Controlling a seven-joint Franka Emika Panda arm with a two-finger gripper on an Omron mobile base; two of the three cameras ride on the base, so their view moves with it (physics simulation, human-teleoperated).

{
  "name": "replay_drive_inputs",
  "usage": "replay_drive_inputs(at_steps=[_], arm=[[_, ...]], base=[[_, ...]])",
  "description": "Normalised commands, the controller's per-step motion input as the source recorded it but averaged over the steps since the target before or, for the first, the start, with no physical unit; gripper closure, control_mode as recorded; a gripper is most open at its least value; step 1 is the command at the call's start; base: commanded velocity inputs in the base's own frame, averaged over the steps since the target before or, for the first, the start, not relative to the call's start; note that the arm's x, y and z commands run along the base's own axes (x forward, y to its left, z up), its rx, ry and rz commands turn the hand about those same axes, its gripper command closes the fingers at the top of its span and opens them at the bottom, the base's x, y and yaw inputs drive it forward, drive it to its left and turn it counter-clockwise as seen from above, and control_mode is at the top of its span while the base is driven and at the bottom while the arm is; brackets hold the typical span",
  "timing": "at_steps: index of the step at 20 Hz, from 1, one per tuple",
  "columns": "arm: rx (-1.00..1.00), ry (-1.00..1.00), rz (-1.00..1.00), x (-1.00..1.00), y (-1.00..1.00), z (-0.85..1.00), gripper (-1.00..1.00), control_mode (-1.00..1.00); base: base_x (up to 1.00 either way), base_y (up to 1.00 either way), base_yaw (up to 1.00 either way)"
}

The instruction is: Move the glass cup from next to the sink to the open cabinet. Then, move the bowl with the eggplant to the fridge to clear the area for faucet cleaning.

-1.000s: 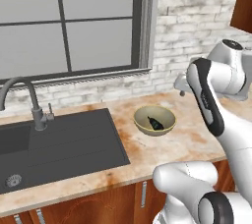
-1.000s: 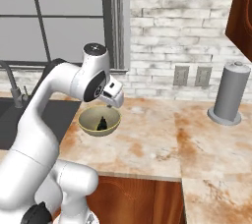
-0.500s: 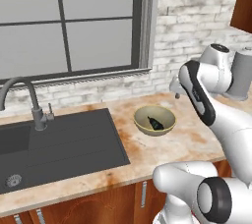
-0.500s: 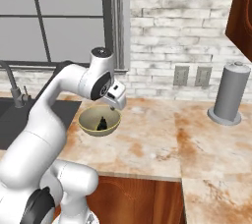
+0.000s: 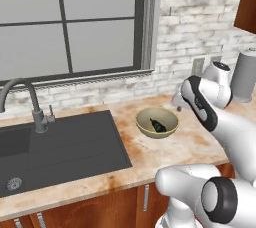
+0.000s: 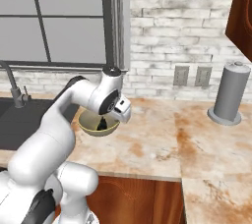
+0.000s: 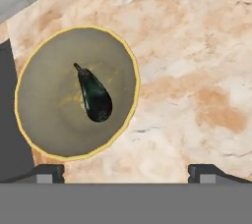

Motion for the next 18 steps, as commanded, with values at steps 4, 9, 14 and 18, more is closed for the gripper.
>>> replay_drive_inputs(at_steps=[4,9,14,18], arm=[[0.02,0.00,-0.01,0.67,0.02,-0.29,-1.00,-1.00],[0.00,0.09,-0.02,0.66,0.10,-0.17,-1.00,-1.00],[0.02,0.17,0.00,0.01,-0.03,-0.44,-1.00,-1.00],[0.04,0.11,0.00,0.00,-0.18,-0.46,-1.00,-1.00]], base=[[0.00,0.00,0.00],[0.00,0.00,0.00],[0.00,0.00,0.00],[0.00,0.00,0.00]])
